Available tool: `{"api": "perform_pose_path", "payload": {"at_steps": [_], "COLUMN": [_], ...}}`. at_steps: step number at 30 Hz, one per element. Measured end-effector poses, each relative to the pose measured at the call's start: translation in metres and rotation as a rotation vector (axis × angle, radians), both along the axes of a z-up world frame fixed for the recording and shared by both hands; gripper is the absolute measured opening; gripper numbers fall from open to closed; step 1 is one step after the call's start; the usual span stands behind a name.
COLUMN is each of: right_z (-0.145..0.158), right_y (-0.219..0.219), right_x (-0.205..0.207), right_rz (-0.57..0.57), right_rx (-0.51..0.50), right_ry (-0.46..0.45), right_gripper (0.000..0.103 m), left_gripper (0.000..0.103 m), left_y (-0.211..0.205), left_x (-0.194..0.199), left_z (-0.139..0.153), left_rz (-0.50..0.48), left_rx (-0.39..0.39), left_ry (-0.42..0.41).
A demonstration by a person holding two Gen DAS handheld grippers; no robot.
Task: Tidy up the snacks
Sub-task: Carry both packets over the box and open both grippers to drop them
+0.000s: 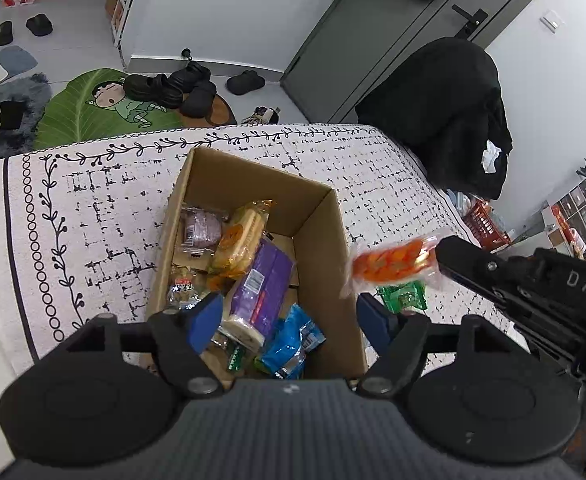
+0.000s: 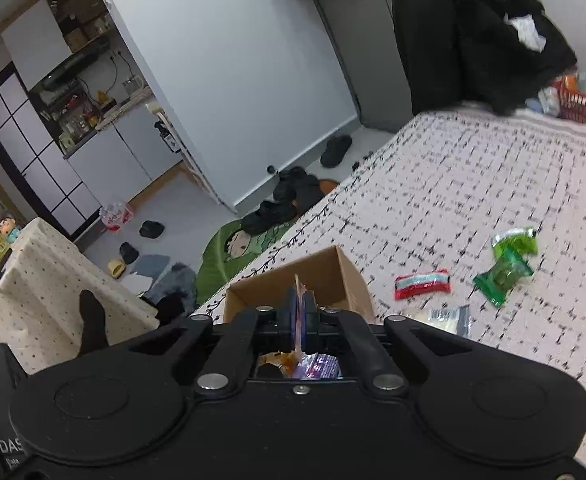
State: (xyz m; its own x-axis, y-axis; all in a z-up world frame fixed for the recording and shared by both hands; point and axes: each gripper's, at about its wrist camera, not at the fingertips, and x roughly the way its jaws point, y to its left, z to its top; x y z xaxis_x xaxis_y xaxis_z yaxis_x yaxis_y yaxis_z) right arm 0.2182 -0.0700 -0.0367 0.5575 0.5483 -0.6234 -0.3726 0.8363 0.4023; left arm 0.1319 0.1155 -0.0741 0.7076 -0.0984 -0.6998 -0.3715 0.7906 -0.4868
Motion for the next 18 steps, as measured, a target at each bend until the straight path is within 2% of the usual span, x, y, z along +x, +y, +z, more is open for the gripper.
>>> {"api": "perform_pose_path", "payload": {"at_steps": [5,10,15,18], "right_z": [-0.007,-0.017,-0.031,-0.039], "right_y": [-0.016,-0.042,-0.072,-0.089], "right_x": [0.003,0.005,0.01,0.012], "right_rz": [-0.042,-0.074,-0.109,-0.124], "right_rx": [0.011,-0.006,-0.03,-0.04], "right_ry": [0.024,0.048,0.081,0.089], "right_gripper": [0.002,0.004,0.008,0.017], "left_gripper": [0.078,0.086,0.094,0.095], "left_y": [-0.003,-0.012,-0.027,-0.035], "left_x": [0.003,0.007,0.013,0.014], "left_z": [-0.003,-0.006,-0.005,-0.003], "left_rz": [-0.006,-0.02,-0.051,-0.062], "left_rx": [0.022,0.042,0.098,0.113], "left_ry": [0.011,0.027,0.049,0.044]}}
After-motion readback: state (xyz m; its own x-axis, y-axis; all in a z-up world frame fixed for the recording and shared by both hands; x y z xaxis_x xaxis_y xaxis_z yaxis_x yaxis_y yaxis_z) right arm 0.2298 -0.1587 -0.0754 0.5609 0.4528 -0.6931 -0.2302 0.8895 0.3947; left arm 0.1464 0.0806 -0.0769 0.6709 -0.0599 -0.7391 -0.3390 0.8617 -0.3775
